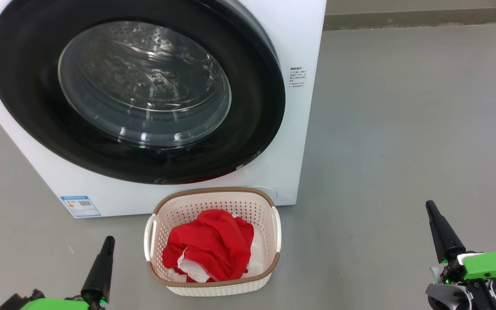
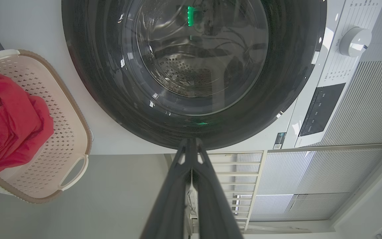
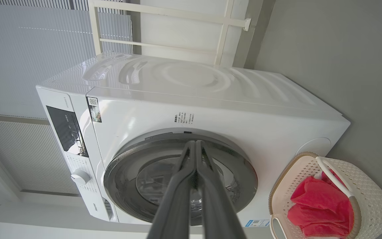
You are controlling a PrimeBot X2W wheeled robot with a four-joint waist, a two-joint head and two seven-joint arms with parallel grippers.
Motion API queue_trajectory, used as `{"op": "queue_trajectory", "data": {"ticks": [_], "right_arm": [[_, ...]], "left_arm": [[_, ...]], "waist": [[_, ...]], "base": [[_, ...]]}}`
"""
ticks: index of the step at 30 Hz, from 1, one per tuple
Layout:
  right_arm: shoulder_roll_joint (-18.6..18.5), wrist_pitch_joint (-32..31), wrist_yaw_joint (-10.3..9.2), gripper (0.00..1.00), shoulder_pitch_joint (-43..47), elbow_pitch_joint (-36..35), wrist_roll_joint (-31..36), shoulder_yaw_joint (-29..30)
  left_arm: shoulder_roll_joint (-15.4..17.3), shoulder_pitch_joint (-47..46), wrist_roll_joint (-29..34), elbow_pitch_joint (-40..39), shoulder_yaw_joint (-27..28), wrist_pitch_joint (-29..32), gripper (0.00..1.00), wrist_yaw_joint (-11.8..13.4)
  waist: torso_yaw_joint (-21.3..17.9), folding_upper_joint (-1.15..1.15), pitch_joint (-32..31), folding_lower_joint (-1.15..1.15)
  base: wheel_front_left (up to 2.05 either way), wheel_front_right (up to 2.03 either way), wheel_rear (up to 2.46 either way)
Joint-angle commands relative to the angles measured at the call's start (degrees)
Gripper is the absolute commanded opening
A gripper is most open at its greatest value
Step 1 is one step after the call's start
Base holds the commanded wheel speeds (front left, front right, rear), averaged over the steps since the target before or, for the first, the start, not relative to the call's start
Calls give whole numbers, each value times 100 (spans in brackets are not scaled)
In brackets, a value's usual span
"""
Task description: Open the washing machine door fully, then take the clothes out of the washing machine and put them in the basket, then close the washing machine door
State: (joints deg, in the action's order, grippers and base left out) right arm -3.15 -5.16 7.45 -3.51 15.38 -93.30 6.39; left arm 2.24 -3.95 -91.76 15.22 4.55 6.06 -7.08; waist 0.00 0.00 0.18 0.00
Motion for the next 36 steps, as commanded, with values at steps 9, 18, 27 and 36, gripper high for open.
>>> {"op": "queue_trajectory", "data": {"ticks": [9,18,27,36], "right_arm": [[-44,-55,3,0,-258,-140,34,-83],[-36,-65,3,0,-260,-140,43,-72],[-29,-72,3,0,-260,-139,51,-62],[-22,-81,3,0,-261,-139,60,-52]], "left_arm": [[64,-224,-40,-117,197,43,0,-41],[64,-224,-40,-117,197,43,0,-41],[64,-224,-40,-117,197,43,0,-41],[64,-224,-40,-117,197,43,0,-41]], "waist": [[0,0,0,0],[0,0,0,0],[0,0,0,0],[0,0,0,0]], "base": [[0,0,0],[0,0,0],[0,0,0],[0,0,0]]}}
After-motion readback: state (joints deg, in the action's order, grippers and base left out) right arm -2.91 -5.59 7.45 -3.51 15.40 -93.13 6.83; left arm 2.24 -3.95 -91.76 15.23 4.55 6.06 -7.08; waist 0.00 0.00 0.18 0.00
